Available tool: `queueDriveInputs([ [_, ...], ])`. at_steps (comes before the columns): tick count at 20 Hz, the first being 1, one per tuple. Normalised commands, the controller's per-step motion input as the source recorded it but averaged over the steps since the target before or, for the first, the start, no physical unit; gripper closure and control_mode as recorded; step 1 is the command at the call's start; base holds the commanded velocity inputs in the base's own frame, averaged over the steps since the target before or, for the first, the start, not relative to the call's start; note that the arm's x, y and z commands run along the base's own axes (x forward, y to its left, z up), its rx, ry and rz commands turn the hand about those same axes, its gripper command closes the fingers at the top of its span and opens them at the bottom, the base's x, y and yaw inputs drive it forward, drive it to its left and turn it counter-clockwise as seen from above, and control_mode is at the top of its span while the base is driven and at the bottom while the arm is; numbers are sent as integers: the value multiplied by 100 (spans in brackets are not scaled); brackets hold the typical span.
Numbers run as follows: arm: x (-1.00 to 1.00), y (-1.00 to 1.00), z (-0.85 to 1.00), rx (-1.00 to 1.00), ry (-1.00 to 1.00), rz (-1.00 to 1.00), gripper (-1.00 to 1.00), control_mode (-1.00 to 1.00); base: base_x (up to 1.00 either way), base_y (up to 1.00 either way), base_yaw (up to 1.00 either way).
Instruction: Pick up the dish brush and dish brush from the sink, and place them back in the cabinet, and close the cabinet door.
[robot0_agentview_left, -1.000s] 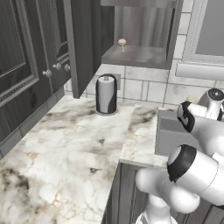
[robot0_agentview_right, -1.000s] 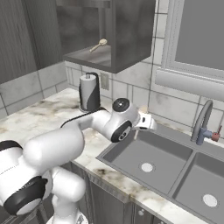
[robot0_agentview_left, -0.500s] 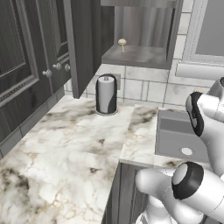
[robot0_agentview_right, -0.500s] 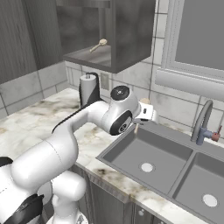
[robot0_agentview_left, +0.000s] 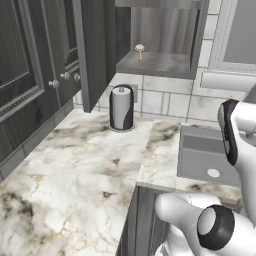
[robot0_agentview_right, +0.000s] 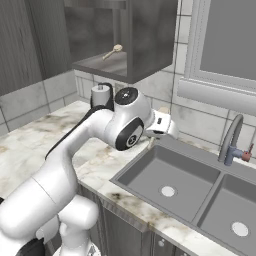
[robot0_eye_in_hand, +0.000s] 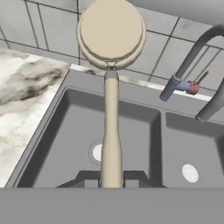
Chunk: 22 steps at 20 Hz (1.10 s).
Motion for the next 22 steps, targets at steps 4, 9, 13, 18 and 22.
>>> queueDriveInputs([
  [4, -31, 33, 30, 0, -2, -16, 100, -100, 0, 0, 0],
  [9, -27, 34, 32, 0, -5, -18, 100, -100, 0, 0, 0],
  [13, -23, 19, 31, 0, -7, -12, 100, -100, 0, 0, 0],
  [18, -32, 10, 38, 1, -5, -1, 100, -100, 0, 0, 0],
  [22, -24, 18, 40, 4, 0, 0, 100, -100, 0, 0, 0],
])
